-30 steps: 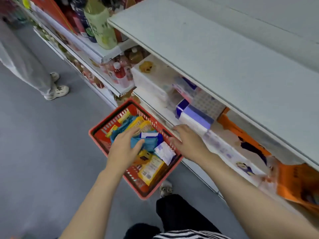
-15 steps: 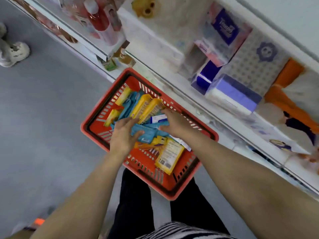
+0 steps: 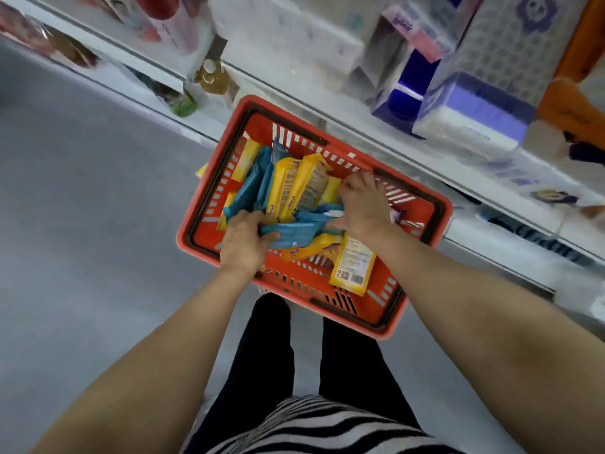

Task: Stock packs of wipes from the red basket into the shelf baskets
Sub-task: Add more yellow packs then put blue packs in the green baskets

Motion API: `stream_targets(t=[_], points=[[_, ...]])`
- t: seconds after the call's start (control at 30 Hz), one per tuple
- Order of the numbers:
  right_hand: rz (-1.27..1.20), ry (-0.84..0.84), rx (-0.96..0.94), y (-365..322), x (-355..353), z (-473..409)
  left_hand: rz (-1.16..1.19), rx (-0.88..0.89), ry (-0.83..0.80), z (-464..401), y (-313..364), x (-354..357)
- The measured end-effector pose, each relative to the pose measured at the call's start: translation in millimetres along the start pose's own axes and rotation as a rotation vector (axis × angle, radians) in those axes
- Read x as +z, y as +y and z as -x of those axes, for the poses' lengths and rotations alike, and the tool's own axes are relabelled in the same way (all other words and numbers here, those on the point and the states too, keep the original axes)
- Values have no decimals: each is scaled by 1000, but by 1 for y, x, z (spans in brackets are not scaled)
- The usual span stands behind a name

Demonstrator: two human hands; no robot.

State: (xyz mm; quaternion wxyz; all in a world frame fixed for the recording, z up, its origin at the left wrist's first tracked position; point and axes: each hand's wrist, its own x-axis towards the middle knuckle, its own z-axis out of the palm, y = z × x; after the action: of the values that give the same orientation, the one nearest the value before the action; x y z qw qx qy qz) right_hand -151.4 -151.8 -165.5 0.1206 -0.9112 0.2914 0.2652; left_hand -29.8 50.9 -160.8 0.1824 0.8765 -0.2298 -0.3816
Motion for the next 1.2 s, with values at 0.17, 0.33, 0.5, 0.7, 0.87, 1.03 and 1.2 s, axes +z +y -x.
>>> stream_targets(t=[0.17,0.33,0.5,0.7,0.87,1.03,1.2], points=[[-985,49,348,8,-13,37,370,-195,105,20,-2,-23],[-1726,61,523,-4,-28,81,686,-239,82,34,11,-42],[-2010,78,588,-29,-40,100,907,-182,-159,43,36,-46],[-2104,100,621,-42,-47,127,1138,-175,-474,65,73,-56],[-2308,64,583,-37,-54,155,1029,-115,-480,80,88,-51],[-2292,62,581,-28,-64,172,1072,-83,-536,101,102,-49],[-2175,133,481,-7,-72,198,966,8,-618,114,118,-58]])
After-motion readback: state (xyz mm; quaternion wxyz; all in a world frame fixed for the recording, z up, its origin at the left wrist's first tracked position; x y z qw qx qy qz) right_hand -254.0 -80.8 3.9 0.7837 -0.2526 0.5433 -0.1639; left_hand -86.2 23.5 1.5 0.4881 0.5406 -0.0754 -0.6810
